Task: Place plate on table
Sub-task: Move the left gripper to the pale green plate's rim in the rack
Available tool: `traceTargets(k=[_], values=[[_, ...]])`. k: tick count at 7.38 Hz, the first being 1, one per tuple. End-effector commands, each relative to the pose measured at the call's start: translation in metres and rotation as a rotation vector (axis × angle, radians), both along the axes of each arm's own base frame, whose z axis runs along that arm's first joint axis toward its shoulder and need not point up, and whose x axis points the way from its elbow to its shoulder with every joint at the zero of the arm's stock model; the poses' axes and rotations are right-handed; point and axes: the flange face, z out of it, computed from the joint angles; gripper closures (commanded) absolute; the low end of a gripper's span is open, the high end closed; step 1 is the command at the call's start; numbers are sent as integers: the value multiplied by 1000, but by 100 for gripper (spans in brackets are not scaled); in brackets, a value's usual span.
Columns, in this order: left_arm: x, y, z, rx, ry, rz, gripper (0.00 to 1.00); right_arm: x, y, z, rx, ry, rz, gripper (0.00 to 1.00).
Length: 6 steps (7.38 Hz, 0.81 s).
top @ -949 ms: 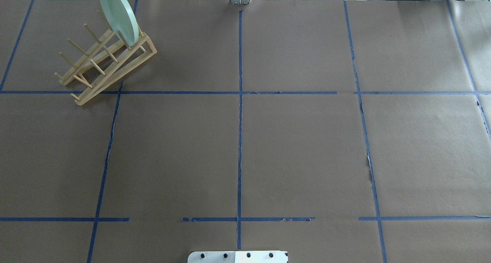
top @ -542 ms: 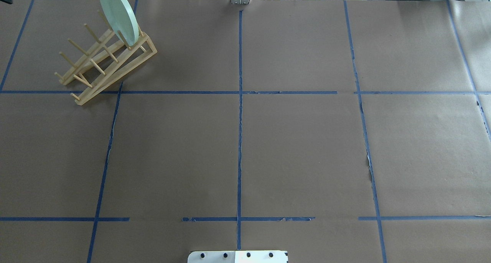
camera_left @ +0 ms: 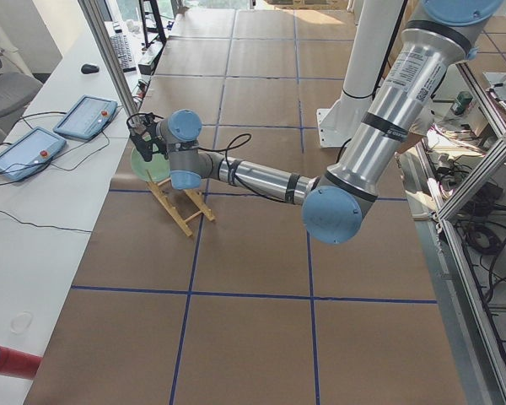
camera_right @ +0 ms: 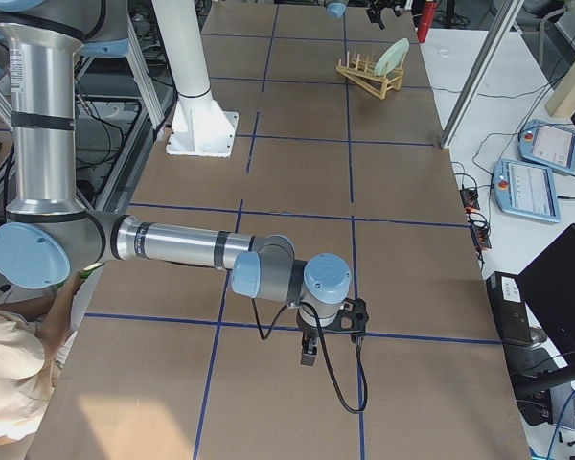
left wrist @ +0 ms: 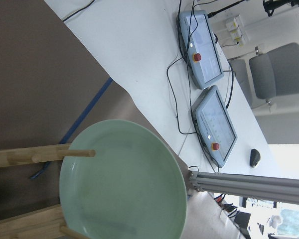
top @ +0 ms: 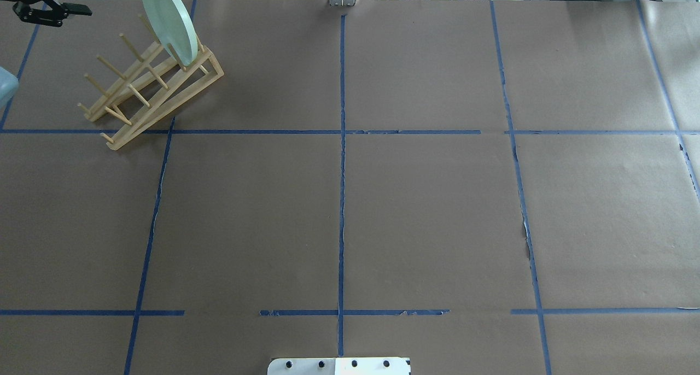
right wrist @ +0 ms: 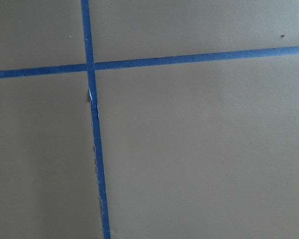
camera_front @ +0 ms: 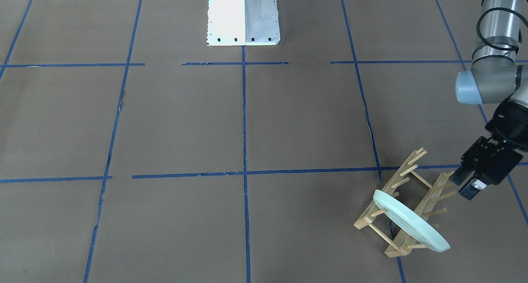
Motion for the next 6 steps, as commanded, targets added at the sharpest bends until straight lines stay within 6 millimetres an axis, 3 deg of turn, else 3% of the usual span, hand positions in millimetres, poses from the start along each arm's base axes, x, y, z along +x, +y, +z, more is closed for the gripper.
traceTargets(k=[1, 3, 5, 6], values=[[38, -25, -5, -93, 62, -67, 0, 0, 0, 0, -1, 0, 0, 0], [46, -43, 2, -120, 45, -93, 4, 0, 0, 0, -1, 0, 0, 0], [46, -46, 3, -123, 42, -107, 37, 0, 0, 0, 1, 0, 0, 0], [46, -46, 2, -123, 42, -107, 62, 0, 0, 0, 1, 0, 0, 0]])
